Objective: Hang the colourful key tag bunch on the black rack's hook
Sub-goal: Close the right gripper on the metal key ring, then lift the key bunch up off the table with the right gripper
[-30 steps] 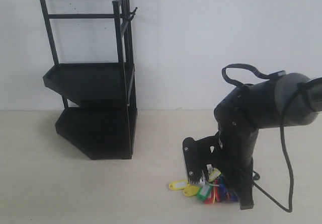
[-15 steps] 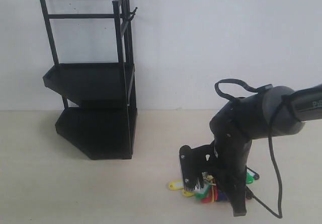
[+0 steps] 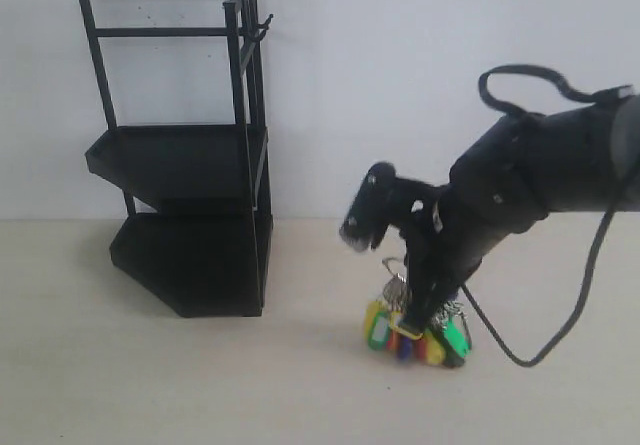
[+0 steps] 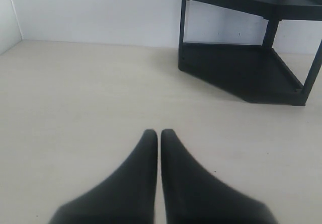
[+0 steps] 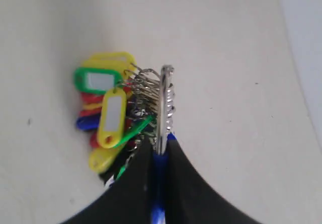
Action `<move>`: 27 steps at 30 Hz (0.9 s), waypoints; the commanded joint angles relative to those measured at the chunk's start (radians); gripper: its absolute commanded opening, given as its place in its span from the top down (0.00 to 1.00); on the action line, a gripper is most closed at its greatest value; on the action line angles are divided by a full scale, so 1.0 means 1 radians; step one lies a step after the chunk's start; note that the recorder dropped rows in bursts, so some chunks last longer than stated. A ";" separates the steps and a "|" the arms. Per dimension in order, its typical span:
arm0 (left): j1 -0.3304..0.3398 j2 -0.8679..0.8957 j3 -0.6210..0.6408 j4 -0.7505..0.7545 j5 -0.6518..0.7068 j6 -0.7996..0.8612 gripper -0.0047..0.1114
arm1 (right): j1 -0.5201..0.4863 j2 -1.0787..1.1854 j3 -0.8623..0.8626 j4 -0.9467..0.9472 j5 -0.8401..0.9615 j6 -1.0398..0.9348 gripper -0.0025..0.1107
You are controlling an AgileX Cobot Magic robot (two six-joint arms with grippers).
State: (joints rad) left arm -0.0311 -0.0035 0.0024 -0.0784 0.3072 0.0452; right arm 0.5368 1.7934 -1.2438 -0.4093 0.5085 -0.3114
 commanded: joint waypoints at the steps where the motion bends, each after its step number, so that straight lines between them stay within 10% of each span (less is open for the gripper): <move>1: 0.003 0.004 -0.002 -0.002 -0.011 0.000 0.92 | -0.017 -0.096 -0.002 0.012 -0.053 0.430 0.98; 12: 0.003 0.004 -0.002 -0.002 -0.011 0.000 0.92 | -0.118 -0.327 0.075 0.025 -0.267 0.819 0.98; 27: 0.003 0.004 -0.002 -0.002 -0.011 0.000 0.92 | -0.030 -0.516 0.244 0.061 -0.485 0.679 0.98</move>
State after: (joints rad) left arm -0.0311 -0.0035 0.0024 -0.0784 0.3072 0.0452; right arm 0.5032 1.2880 -0.9958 -0.3691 0.0708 0.3944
